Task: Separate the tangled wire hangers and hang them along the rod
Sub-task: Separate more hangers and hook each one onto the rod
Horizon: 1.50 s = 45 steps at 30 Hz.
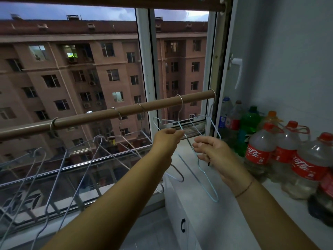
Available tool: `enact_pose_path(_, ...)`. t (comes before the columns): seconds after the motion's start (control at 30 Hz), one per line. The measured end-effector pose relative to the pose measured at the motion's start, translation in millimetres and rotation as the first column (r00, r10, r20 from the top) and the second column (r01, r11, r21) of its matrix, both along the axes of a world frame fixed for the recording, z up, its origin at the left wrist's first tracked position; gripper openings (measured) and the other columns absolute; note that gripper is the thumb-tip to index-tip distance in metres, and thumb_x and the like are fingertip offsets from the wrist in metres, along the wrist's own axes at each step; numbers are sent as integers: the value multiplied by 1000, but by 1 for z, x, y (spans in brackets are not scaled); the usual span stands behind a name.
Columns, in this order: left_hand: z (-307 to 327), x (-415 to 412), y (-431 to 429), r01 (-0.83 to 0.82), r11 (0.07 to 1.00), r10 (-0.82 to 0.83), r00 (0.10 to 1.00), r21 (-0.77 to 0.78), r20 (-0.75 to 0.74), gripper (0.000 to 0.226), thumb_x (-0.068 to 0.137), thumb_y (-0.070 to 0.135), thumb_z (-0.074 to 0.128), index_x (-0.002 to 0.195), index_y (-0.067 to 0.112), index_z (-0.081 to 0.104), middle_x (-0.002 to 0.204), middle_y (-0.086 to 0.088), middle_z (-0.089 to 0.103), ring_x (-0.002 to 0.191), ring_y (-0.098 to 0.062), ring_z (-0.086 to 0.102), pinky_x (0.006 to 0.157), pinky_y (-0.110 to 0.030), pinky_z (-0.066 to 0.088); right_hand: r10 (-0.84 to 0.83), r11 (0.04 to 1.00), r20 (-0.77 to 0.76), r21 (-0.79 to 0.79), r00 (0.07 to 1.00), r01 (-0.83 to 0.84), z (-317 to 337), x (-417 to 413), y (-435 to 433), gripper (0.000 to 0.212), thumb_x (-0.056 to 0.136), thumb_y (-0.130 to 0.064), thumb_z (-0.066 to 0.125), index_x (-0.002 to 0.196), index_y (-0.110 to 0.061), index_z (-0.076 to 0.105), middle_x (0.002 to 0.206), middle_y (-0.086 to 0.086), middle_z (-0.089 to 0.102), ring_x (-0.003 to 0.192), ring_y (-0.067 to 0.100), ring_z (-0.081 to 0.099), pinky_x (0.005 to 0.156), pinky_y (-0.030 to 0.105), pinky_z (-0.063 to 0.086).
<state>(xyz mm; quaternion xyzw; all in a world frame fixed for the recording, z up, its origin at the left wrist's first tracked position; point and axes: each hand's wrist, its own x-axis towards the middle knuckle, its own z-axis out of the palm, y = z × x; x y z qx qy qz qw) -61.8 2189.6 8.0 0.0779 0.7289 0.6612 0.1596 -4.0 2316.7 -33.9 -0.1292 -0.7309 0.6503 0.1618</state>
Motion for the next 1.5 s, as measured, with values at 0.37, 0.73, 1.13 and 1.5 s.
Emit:
enact_pose_path(0.37, -6, 22, -29, -261, 965, 251, 867, 36, -431, 23, 90, 18, 58, 113, 23, 57, 106, 6, 57, 94, -6, 56, 91, -29, 50, -109, 931, -67, 342, 992, 126, 4, -2, 6, 32, 87, -20, 57, 118, -17, 56, 100, -5, 60, 94, 11, 58, 80, 24, 47)
enact_pose_path(0.73, -14, 22, -19, -393, 919, 380, 884, 6, -271, 61, 94, 9, 48, 148, 16, 20, 152, -3, 20, 130, -27, 40, 107, -45, 40, -64, 956, -48, 283, 997, 75, -5, -15, -1, 20, 90, -14, 53, 107, -9, 62, 72, 1, 65, 67, 8, 60, 56, 11, 43)
enact_pose_path(1.13, -20, 3, -26, -454, 885, 464, 852, 100, -242, 21, 89, 16, 58, 105, 26, 48, 122, -7, 47, 97, -16, 56, 87, -32, 51, -91, 962, -81, 252, 993, 109, 1, -19, 10, 21, 92, -15, 49, 104, -10, 65, 67, -2, 62, 62, 5, 55, 51, 11, 42)
enact_pose_path(1.5, -37, 3, -38, -346, 914, 346, 938, 213, 36, 19, 97, 15, 45, 103, 8, 61, 81, -7, 62, 72, -15, 59, 68, -25, 50, -68, 974, -98, 208, 993, 87, -5, -25, 5, 20, 89, -14, 54, 105, -7, 65, 66, 1, 62, 61, 8, 57, 56, 15, 44)
